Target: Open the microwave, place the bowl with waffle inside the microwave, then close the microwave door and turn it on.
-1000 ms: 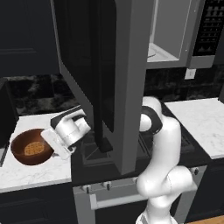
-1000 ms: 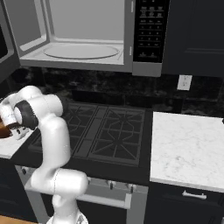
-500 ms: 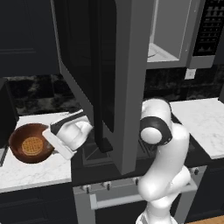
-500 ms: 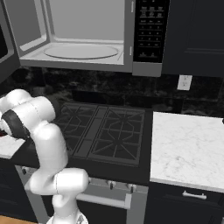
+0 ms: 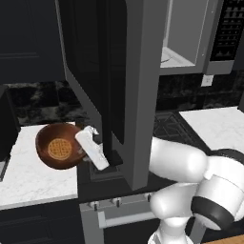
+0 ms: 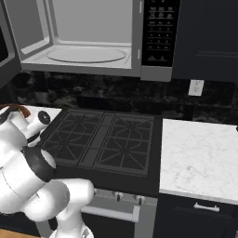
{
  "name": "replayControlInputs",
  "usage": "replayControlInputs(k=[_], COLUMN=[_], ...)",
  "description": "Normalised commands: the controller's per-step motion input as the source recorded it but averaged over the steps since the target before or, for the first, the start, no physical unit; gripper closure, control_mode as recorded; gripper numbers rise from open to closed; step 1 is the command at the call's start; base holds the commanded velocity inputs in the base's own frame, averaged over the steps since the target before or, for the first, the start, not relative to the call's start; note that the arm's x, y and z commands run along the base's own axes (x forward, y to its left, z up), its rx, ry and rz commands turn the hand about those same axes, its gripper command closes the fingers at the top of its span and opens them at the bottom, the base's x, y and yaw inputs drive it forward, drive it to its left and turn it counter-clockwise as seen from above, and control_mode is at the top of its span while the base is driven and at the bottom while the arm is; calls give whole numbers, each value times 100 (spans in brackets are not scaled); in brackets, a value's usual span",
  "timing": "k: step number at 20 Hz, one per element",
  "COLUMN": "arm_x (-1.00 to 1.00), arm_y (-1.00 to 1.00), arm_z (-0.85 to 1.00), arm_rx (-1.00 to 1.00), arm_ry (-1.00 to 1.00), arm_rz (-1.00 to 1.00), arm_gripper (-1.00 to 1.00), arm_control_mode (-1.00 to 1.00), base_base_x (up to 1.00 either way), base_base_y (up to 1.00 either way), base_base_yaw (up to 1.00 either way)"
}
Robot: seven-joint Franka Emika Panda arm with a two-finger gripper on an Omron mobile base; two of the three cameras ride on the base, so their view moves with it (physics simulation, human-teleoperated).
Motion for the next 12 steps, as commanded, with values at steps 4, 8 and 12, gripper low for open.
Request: replayControlInputs(k=[4, 8, 12], arm_x=[-16, -10, -7], arm_y=[-100, -100, -100], arm_z=[100, 100, 100], arm_rx=[0, -1, -4], arm_ry=[4, 6, 9], arm_rz=[-5, -3, -9], arm_gripper=[100, 100, 100], arm_control_mode=[-100, -100, -100], base_base_x=[0, 0, 0], base_base_y=[0, 0, 0], base_base_yaw=[0, 0, 0])
